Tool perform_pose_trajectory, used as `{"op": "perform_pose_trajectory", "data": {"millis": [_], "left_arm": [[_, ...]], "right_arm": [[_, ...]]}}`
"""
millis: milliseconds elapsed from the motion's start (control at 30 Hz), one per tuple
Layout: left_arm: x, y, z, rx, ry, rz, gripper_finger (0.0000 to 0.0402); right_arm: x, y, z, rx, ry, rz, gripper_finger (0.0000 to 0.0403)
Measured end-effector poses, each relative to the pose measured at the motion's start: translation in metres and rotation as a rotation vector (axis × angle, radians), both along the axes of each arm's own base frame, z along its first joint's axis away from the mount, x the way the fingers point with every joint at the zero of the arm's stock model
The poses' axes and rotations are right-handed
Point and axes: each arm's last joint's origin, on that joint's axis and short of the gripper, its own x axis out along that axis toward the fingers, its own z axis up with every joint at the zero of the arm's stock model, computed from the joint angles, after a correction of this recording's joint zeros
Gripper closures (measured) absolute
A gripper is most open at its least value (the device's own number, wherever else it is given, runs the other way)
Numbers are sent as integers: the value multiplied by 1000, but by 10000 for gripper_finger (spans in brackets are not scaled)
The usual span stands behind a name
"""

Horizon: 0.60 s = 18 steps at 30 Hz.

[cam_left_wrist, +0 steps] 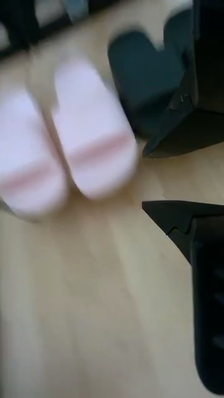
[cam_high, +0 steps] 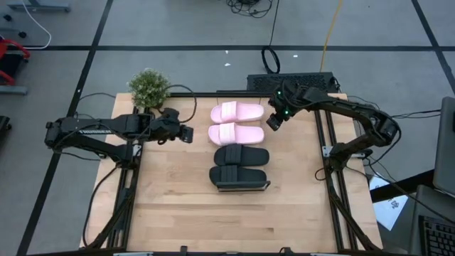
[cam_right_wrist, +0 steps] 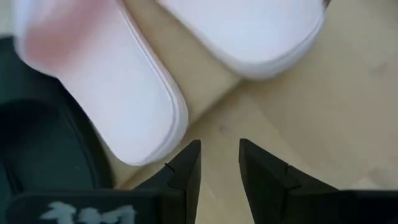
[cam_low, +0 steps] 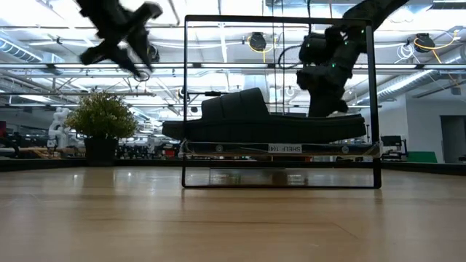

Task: Pick and place slides into the shelf
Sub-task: Put the pink slipper on the shelf

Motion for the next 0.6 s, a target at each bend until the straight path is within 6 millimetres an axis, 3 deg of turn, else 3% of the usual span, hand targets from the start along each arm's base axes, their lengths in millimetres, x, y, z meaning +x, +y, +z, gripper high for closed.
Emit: {"op": "perform_pose_trajectory", "data": {"millis": [133, 367, 600], "left_arm": [[-4, 3, -26, -108, 53, 75, 286], [12, 14, -78, -202, -168, 59, 286], [21, 27, -104, -223, -205, 88, 286]], "right_arm": [[-1, 1, 18, -58, -69, -2, 303], [-9, 7, 34, -85, -123, -21, 303], [-14, 11, 41, -94, -135, -22, 303]]}}
